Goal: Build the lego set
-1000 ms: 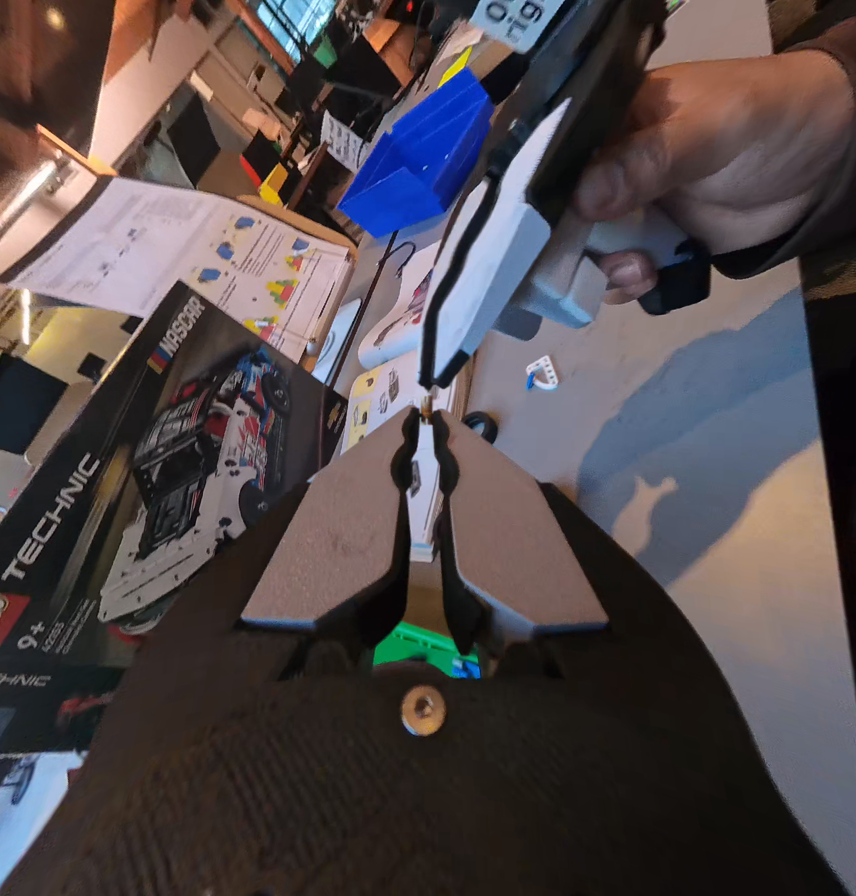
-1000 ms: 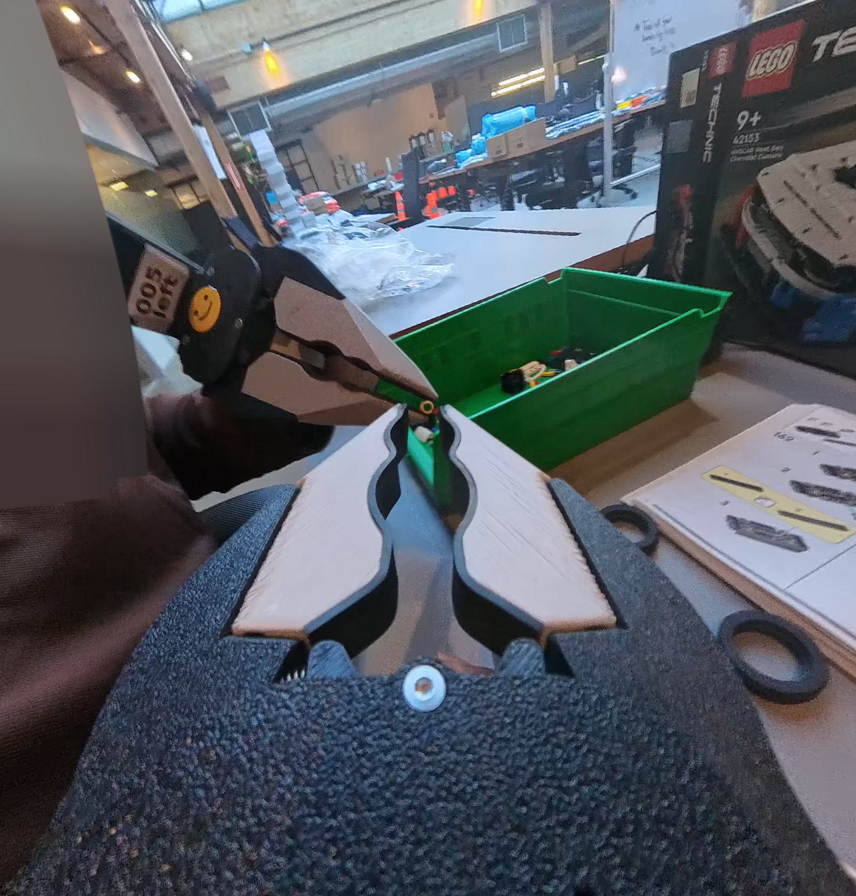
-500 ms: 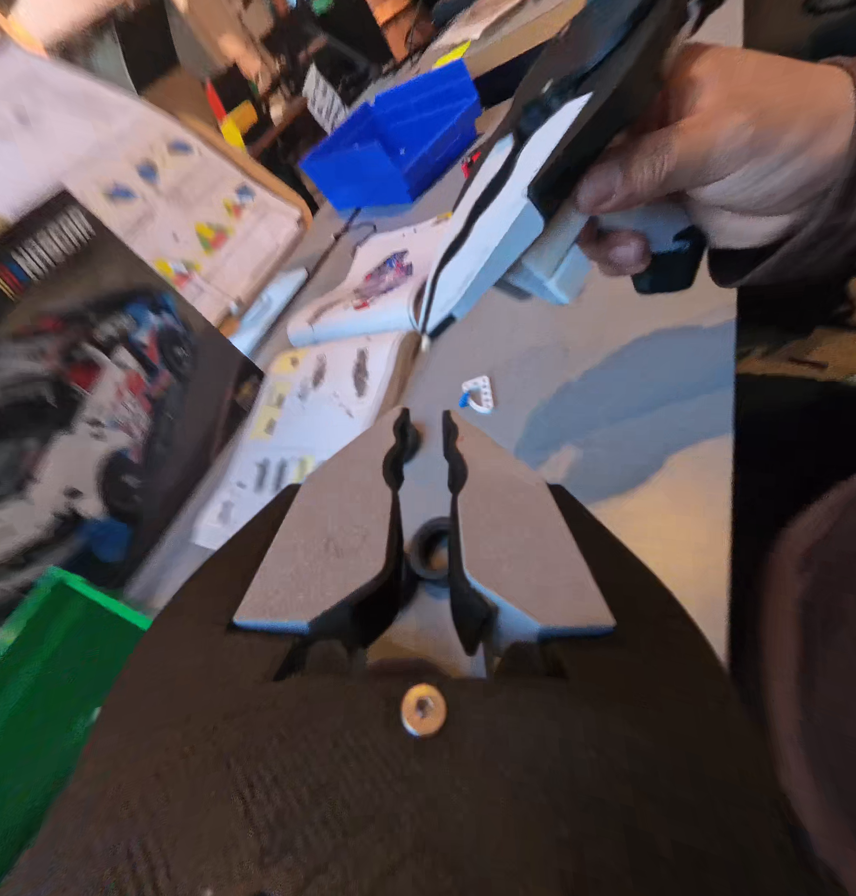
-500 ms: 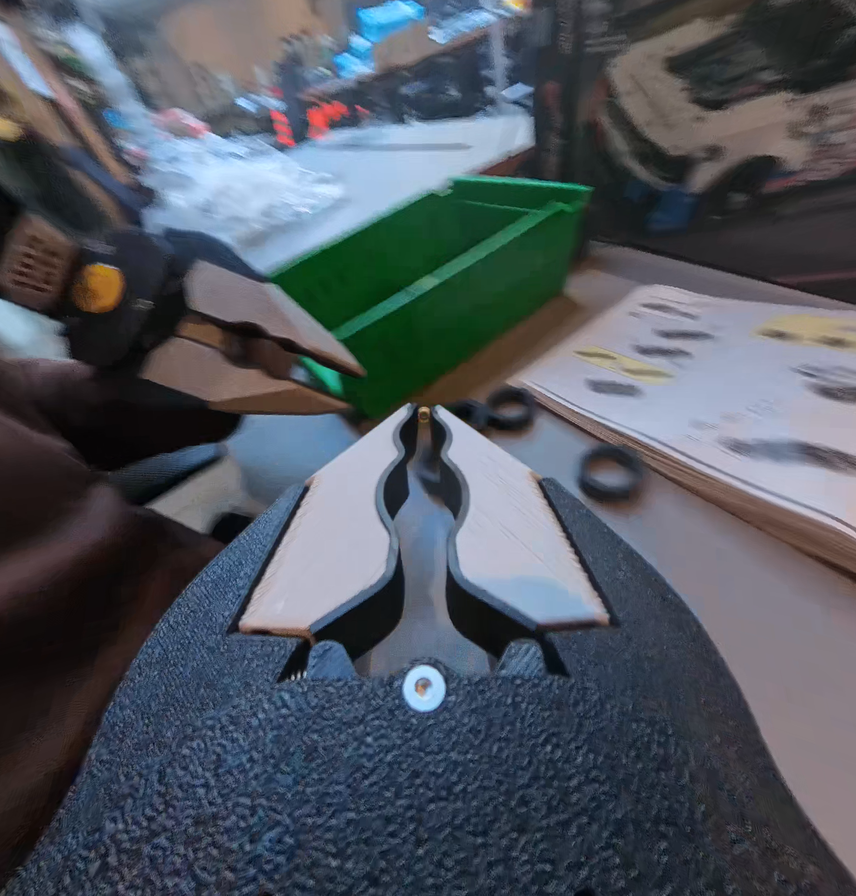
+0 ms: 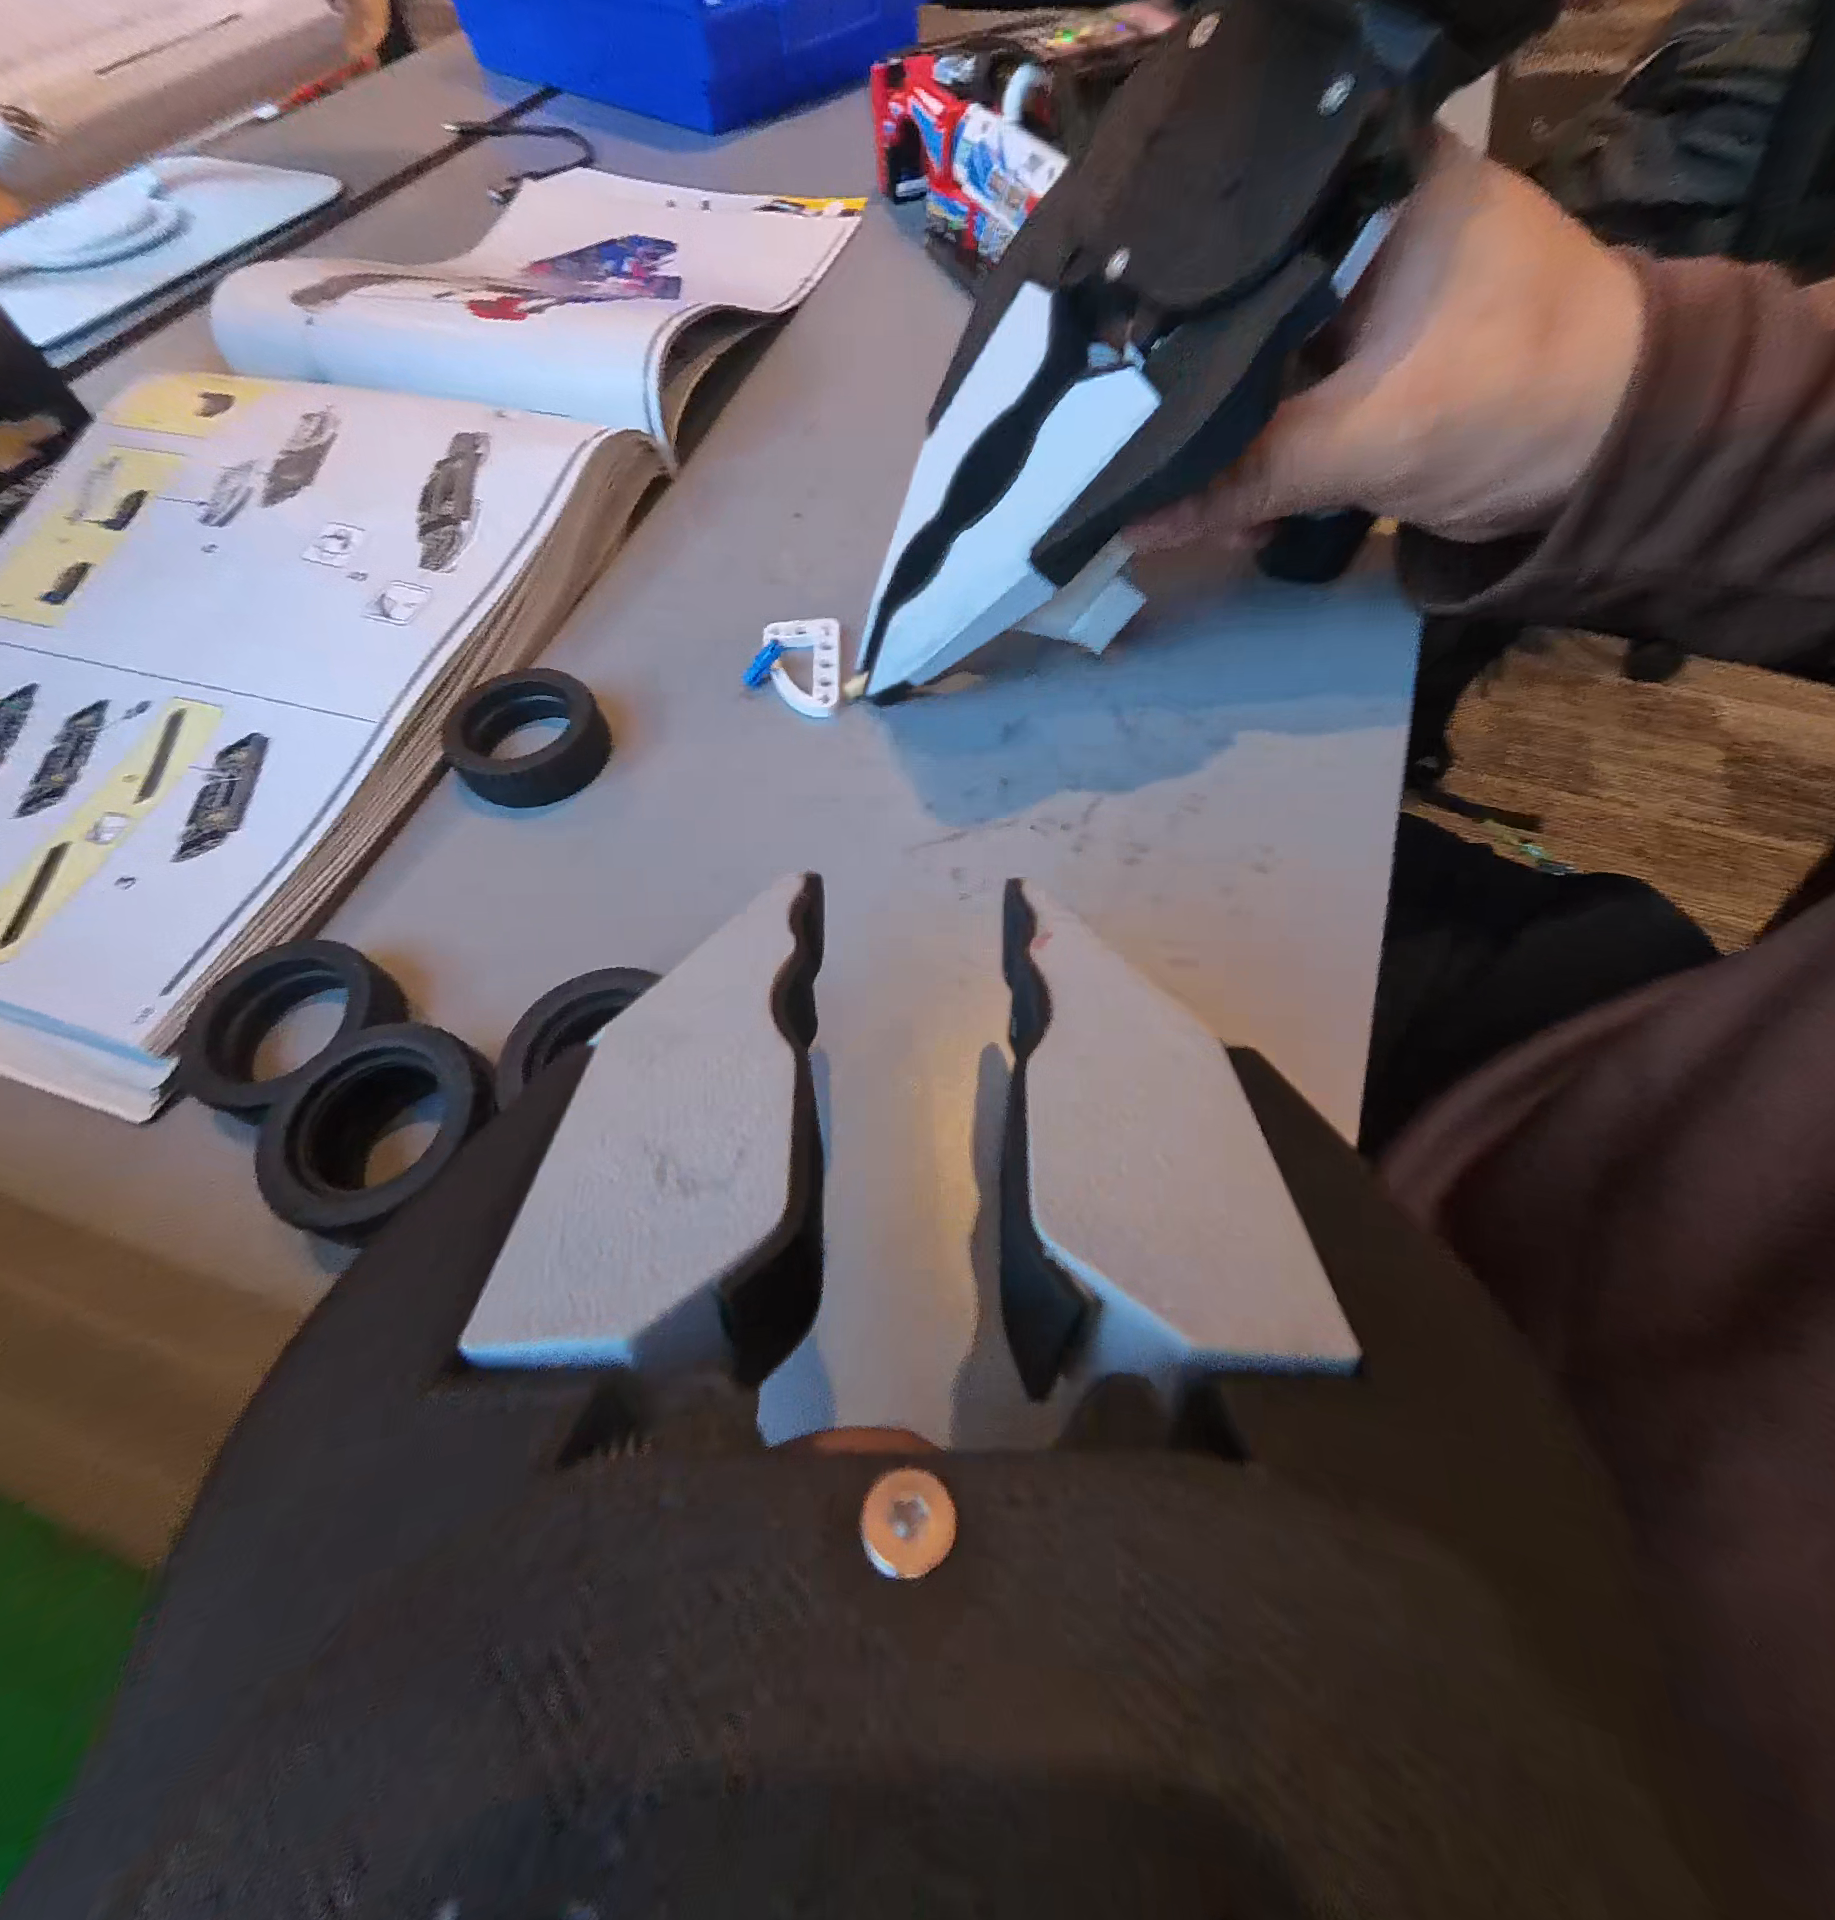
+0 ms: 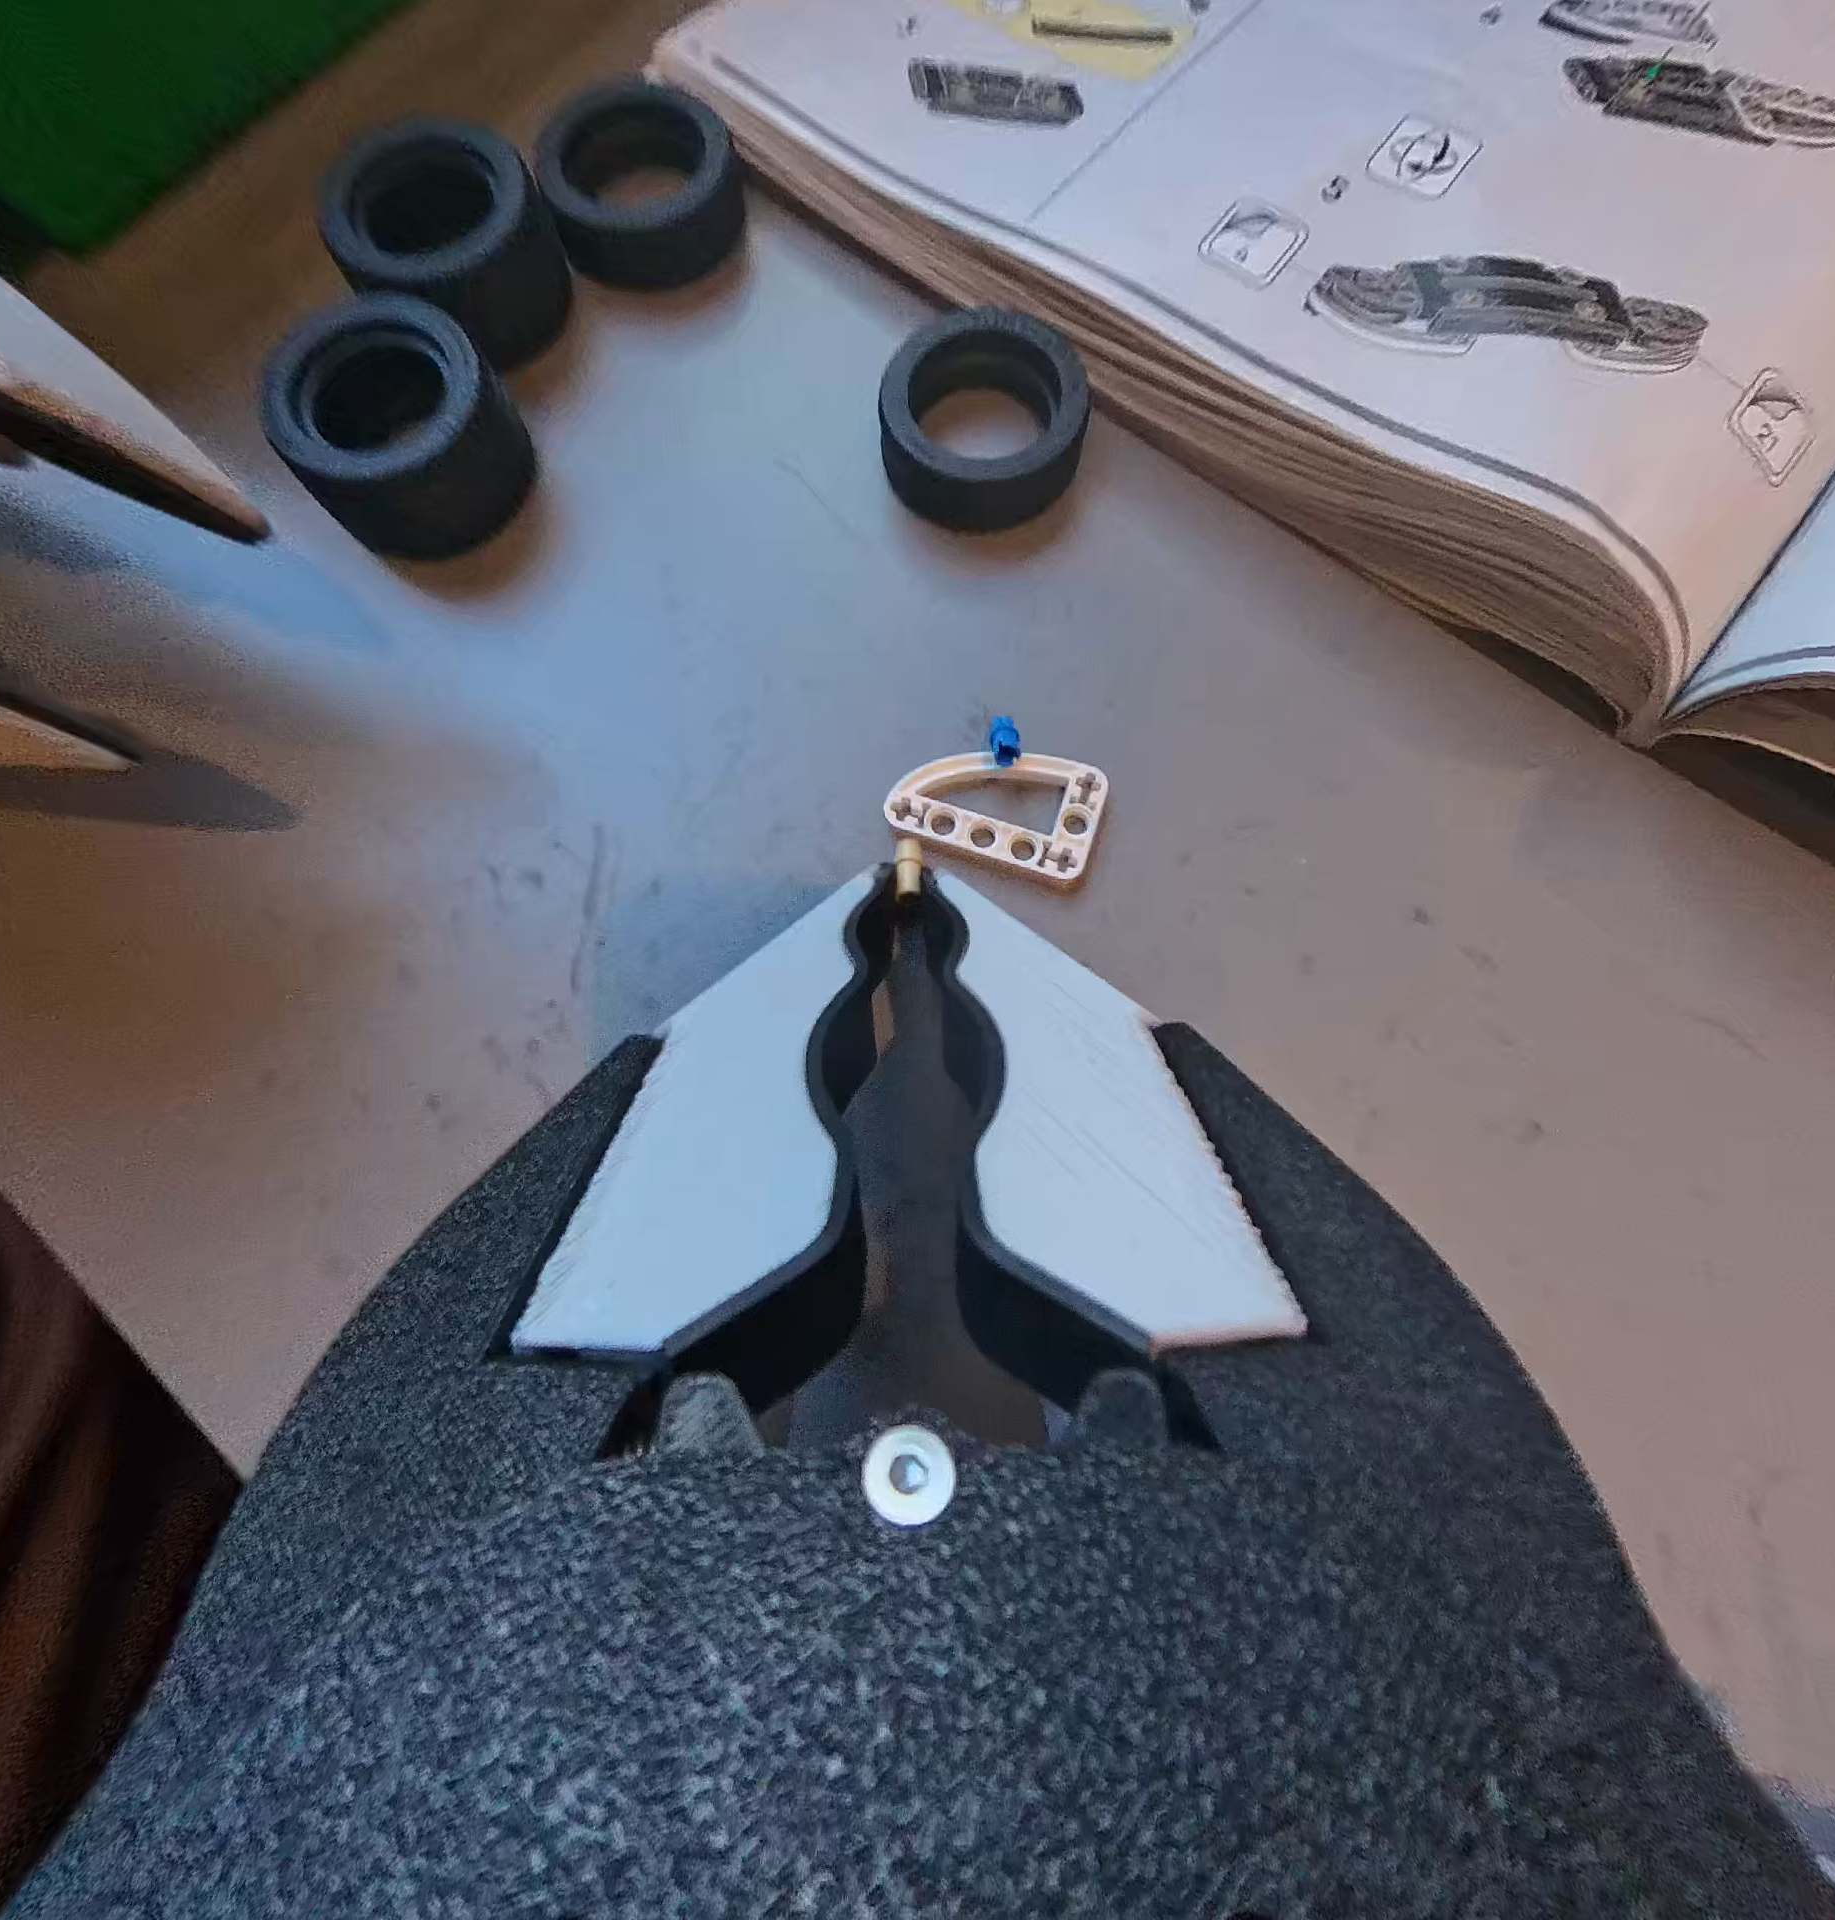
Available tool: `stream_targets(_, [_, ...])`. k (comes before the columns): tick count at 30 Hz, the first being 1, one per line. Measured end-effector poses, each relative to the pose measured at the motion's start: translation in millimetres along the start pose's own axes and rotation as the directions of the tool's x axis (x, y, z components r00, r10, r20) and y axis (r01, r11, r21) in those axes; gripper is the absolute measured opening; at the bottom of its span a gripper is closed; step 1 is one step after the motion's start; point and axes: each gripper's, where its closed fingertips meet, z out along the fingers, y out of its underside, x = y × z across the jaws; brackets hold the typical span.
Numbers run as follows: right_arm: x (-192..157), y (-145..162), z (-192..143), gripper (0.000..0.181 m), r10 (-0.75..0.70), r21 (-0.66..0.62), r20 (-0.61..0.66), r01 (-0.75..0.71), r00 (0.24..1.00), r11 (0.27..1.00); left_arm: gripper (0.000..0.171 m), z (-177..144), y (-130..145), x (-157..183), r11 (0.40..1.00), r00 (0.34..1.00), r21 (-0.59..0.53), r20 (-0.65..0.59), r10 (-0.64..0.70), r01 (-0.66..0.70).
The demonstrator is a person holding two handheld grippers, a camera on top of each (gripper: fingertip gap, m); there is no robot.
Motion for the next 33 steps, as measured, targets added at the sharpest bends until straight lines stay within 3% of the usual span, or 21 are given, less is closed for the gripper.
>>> stream_targets(19, [4,-7,-5,0.016,-0.122,0.053,-0.072,0.126,0.99,0.991,0.029,0,-6,-12,0.999,1.0,0.042,0.021,-0.012,0.011])
stream_targets(22, [5,-2,-2,0.018,-0.109,0.016,-0.063,0.11,0.992,0.994,0.03,-1,-7,-12,0.999,1.0,0.048,0.018,-0.019,0.018])
stream_targets(26, [3,-20,-13,0.02,-0.122,0.113,-0.088,0.132,0.989,0.985,0.03,-2,-9,-13,0.998,0.999,0.063,0.019,-0.028,0.027])
stream_targets(33, [-28,-60,-34,0.024,-0.186,0.32,-0.064,0.197,0.98,0.927,0.048,-20,-18,-23,0.982,0.994,0.174,0.075,-0.082,0.068])
